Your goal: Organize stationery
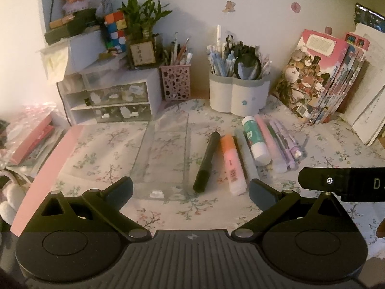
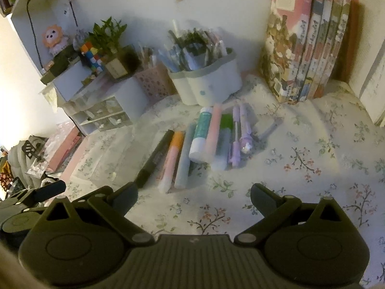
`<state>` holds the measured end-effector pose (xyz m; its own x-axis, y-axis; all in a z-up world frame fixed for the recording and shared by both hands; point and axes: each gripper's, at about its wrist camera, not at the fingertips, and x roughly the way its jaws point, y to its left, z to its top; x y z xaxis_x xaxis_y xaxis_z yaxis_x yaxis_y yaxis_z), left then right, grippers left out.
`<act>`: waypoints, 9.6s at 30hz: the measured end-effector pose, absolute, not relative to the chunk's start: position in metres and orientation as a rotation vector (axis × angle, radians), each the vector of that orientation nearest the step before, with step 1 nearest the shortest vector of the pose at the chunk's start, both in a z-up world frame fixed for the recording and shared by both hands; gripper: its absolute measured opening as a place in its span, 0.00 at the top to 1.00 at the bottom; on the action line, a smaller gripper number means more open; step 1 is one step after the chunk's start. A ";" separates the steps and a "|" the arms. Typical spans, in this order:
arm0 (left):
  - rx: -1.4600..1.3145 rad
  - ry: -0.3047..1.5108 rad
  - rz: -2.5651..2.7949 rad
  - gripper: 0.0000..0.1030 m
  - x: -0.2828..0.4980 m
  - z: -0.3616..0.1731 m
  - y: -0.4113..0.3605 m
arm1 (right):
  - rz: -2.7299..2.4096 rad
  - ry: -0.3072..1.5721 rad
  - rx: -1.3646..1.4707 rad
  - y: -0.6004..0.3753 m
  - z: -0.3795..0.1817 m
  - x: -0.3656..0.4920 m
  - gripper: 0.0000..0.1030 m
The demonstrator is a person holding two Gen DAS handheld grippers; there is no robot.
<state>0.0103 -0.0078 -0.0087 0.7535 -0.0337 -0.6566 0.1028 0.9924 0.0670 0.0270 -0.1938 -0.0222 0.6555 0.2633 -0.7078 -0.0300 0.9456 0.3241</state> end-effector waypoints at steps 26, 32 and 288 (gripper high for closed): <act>0.090 0.712 -0.050 0.20 0.059 -0.090 0.015 | 0.233 0.866 0.290 -0.181 -0.042 0.075 0.50; 0.085 0.687 -0.079 0.36 0.058 -0.089 0.013 | 0.306 0.833 0.284 -0.165 -0.043 0.113 0.61; 0.018 0.582 -0.012 0.30 0.034 -0.102 0.009 | 0.276 0.907 0.134 -0.133 -0.052 0.130 0.83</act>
